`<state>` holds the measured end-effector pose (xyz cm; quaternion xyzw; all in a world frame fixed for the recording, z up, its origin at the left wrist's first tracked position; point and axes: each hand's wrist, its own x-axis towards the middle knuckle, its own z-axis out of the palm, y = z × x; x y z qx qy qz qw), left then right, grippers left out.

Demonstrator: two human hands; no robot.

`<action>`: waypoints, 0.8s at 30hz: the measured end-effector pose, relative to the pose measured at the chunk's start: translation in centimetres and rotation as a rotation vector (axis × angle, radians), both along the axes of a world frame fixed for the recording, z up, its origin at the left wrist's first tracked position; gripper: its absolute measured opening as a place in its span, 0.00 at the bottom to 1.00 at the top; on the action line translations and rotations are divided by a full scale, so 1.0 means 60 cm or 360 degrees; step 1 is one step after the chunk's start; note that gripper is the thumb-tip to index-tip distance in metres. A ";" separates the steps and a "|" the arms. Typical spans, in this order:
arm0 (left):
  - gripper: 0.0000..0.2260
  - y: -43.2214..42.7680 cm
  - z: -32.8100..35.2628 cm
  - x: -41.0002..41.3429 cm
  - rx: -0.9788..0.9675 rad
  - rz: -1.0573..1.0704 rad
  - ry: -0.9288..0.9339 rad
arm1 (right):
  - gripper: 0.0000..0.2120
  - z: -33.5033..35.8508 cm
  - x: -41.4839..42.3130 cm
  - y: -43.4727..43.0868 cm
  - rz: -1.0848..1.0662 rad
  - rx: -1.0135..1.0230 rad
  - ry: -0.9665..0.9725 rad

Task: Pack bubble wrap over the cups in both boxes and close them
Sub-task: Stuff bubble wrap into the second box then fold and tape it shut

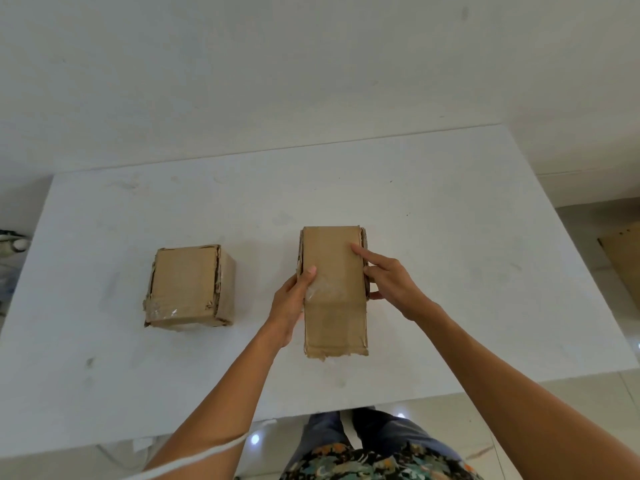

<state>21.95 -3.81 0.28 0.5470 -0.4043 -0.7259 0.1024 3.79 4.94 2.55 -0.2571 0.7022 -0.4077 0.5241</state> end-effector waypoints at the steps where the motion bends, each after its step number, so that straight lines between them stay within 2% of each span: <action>1: 0.25 0.004 -0.001 0.000 -0.0020 0.0017 0.0003 | 0.22 0.001 -0.001 0.001 0.0006 0.0000 -0.0043; 4: 0.21 0.012 -0.002 -0.001 -0.0015 0.0102 0.0040 | 0.22 0.009 0.001 0.000 0.0092 -0.0068 -0.0010; 8: 0.37 0.009 -0.008 -0.004 0.0016 0.0105 0.0059 | 0.31 0.006 0.010 -0.008 0.0135 -0.0114 0.0209; 9: 0.39 0.006 -0.008 -0.005 0.0034 0.0081 0.0065 | 0.31 0.005 0.009 -0.010 0.0115 -0.0120 0.0200; 12: 0.28 -0.005 0.006 -0.006 0.0063 0.0022 0.0131 | 0.31 0.010 0.002 -0.019 0.0032 -0.0083 0.0053; 17: 0.38 -0.011 0.015 -0.013 0.0143 0.0012 0.0156 | 0.30 0.025 -0.009 -0.032 0.0052 -0.0006 0.0036; 21: 0.35 -0.017 0.027 -0.027 0.0176 0.0151 0.0174 | 0.37 0.047 0.006 -0.028 -0.0090 0.0032 0.0241; 24: 0.35 -0.017 0.027 -0.029 0.0182 0.0204 0.0118 | 0.32 0.071 0.043 0.012 -0.0349 0.0031 0.0434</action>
